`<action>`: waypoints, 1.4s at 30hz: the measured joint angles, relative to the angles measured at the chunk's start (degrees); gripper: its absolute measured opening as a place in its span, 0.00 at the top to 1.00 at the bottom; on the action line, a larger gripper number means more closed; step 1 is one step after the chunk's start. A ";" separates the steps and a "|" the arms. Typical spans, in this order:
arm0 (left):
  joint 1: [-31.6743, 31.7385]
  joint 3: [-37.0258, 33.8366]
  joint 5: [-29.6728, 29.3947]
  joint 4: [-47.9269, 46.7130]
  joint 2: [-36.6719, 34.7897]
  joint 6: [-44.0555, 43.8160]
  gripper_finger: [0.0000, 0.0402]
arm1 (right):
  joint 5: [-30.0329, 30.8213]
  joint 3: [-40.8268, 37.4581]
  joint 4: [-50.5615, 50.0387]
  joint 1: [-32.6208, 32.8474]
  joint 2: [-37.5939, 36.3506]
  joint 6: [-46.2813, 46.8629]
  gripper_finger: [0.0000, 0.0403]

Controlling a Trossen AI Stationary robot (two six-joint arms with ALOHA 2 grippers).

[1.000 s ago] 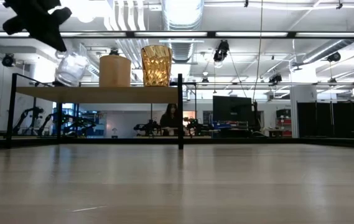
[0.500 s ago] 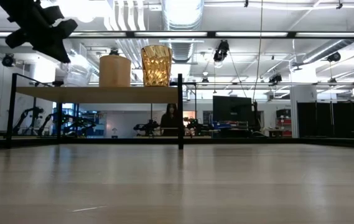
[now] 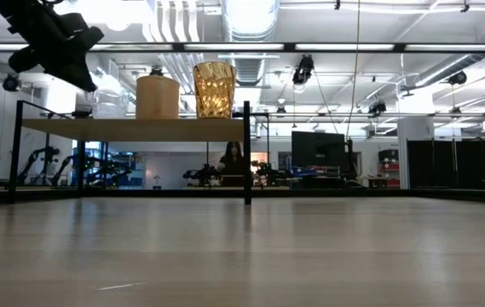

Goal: Stack small to large cups/mugs on shelf
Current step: Put the transparent mug on the shelf, then return to Home Position

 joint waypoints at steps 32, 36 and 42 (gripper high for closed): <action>0.00 5.68 10.90 0.03 -1.98 2.71 0.79 | -0.02 0.00 -0.34 0.02 0.00 0.17 0.76; 0.00 10.22 11.12 -0.19 -2.44 4.08 0.79 | -0.02 0.00 -0.36 0.00 -0.02 0.15 0.76; 0.00 16.19 11.21 -0.47 -4.72 7.99 0.79 | -0.03 0.00 -6.33 -0.12 -0.05 6.93 0.76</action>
